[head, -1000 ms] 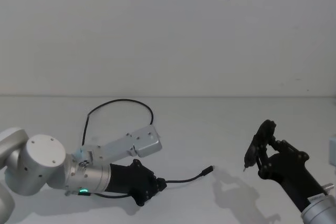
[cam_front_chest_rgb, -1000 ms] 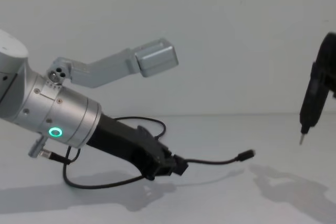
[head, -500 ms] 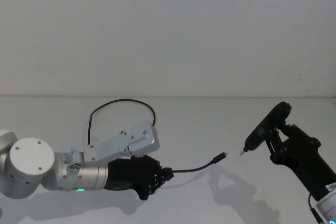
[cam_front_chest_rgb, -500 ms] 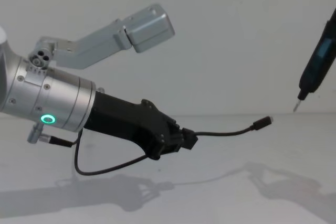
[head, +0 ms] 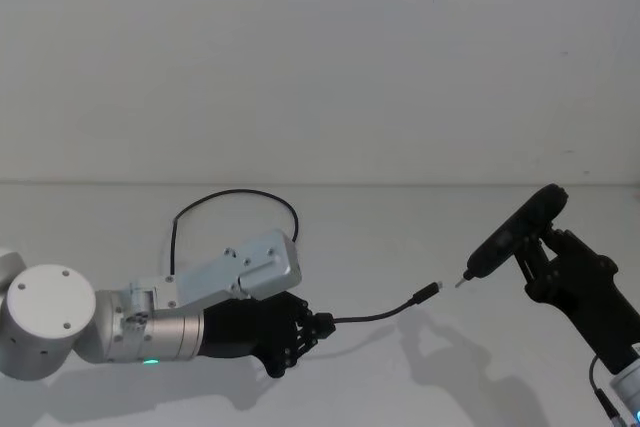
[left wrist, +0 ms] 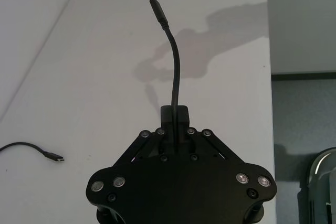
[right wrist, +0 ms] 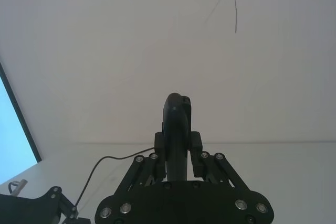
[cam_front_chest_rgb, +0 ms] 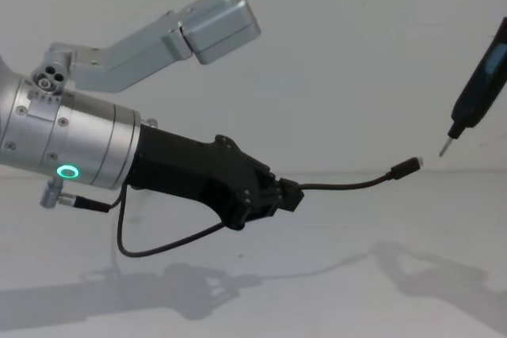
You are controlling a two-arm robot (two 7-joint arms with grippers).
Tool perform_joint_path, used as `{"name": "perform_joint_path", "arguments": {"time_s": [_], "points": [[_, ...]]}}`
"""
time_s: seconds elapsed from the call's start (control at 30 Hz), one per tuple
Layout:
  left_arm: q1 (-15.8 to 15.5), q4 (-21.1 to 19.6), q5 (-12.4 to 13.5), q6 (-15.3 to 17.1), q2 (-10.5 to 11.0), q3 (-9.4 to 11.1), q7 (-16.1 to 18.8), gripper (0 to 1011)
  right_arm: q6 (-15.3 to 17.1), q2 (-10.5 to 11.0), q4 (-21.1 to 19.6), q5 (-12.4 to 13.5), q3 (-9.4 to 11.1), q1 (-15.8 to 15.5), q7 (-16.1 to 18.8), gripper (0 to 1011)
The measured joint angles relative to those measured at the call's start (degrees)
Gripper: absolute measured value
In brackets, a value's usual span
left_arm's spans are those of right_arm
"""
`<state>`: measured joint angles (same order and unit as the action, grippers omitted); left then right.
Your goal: Pick up the data cable with the one hand.
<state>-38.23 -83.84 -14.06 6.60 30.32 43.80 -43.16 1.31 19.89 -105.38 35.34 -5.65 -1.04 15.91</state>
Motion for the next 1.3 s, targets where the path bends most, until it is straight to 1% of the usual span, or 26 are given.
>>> {"name": "perform_joint_path", "arguments": {"time_s": [0.23, 0.67, 1.3], "points": [[0.2, -0.5, 0.0, -0.5, 0.2, -0.2, 0.1, 49, -0.2, 0.0, 1.5, 1.4, 0.2, 0.8, 0.6, 269], [0.4, -0.8, -0.1, -0.9, 0.3, -0.3, 0.2, 49, -0.8, 0.1, 3.3, 2.9, -0.1, 2.1, 1.3, 269], [0.5, -0.9, -0.1, -1.1, 0.4, -0.4, 0.2, 49, -1.5, -0.1, 4.9, 4.5, -1.3, 3.3, 1.5, 269]]}}
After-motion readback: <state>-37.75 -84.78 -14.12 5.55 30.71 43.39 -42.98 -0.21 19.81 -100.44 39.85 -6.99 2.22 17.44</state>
